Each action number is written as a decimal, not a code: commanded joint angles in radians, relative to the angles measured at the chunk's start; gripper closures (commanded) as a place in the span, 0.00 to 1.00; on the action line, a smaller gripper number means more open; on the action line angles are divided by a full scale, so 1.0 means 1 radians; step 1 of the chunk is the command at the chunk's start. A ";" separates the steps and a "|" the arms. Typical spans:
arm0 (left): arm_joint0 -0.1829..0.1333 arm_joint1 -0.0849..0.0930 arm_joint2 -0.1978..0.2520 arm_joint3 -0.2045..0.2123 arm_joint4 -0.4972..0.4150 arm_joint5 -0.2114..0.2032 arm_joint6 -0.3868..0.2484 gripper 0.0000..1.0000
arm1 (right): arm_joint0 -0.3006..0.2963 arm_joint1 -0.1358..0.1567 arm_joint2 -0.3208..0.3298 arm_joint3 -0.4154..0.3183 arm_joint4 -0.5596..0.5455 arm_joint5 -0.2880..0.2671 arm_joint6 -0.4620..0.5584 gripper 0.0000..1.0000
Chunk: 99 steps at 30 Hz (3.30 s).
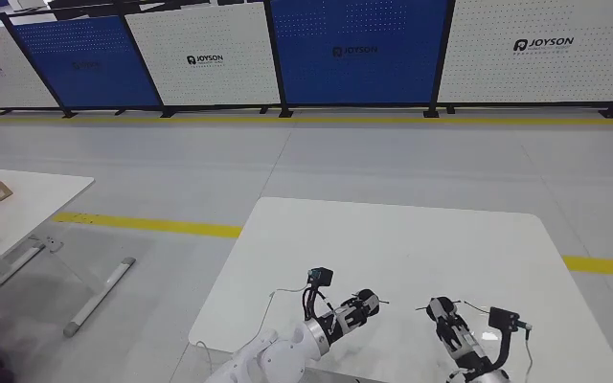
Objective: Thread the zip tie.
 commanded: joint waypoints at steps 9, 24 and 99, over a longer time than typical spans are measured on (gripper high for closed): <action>-0.021 -0.005 0.006 0.010 -0.019 0.003 0.003 1.00 | 0.000 0.000 0.000 0.000 0.000 0.000 0.000 1.00; -0.021 -0.005 0.006 0.010 -0.019 0.003 0.003 1.00 | 0.078 -0.025 -0.085 0.051 0.113 -0.004 0.000 1.00; -0.021 -0.005 0.006 0.010 -0.019 0.003 0.003 1.00 | 0.145 -0.081 -0.159 0.157 0.144 0.011 -0.071 1.00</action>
